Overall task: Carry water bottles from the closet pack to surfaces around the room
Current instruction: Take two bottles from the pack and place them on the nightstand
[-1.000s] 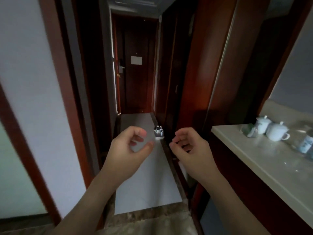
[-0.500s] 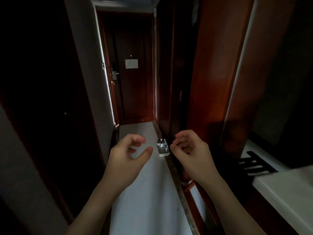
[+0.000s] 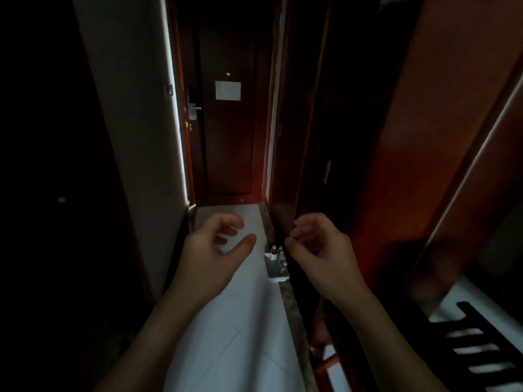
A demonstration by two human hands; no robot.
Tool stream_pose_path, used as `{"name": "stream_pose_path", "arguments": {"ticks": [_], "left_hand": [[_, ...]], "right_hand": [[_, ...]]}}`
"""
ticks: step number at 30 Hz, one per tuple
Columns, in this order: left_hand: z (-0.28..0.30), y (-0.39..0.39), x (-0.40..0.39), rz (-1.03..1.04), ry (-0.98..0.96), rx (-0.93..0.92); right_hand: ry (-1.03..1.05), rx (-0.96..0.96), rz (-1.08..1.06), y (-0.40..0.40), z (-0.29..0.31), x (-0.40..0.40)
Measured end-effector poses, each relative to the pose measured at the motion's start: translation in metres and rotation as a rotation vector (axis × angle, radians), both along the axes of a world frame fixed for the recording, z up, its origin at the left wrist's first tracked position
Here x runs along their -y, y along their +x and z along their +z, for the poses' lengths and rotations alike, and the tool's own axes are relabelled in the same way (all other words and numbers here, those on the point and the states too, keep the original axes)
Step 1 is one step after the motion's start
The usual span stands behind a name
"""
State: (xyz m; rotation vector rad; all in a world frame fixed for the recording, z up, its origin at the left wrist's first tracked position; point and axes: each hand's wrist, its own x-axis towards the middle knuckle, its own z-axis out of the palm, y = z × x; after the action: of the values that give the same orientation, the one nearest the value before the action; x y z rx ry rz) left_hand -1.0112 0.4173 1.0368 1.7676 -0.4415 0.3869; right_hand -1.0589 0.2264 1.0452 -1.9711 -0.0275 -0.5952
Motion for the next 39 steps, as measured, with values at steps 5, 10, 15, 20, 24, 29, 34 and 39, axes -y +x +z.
{"name": "stream_pose_path", "arguments": {"ticks": [5,10,15,20,24,29,34,39], "left_hand": [[0.001,0.152,0.048,-0.083,0.005,-0.010],[0.000,0.280,0.086,-0.143,0.061,-0.008],[-0.027,0.399,0.117,-0.168,0.137,-0.061],[-0.066,0.526,0.162,-0.190,0.220,-0.114],[-0.093,0.631,0.200,-0.212,0.276,-0.146],[-0.110,0.746,0.237,-0.256,0.284,-0.172],[-0.139,0.855,0.269,-0.354,0.345,-0.181],[-0.210,0.965,0.307,-0.491,0.372,-0.290]], "right_hand": [[-0.041,-0.028,-0.056,0.135,0.008,0.028],[-0.026,-0.041,-0.147,0.253,0.006,0.066],[0.034,-0.095,-0.202,0.363,-0.025,0.099],[0.102,-0.128,-0.246,0.491,-0.068,0.145],[0.151,-0.162,-0.289,0.596,-0.100,0.187],[0.194,-0.241,-0.310,0.707,-0.119,0.219],[0.197,-0.360,-0.363,0.801,-0.143,0.249],[0.169,-0.447,-0.545,0.884,-0.208,0.272]]}}
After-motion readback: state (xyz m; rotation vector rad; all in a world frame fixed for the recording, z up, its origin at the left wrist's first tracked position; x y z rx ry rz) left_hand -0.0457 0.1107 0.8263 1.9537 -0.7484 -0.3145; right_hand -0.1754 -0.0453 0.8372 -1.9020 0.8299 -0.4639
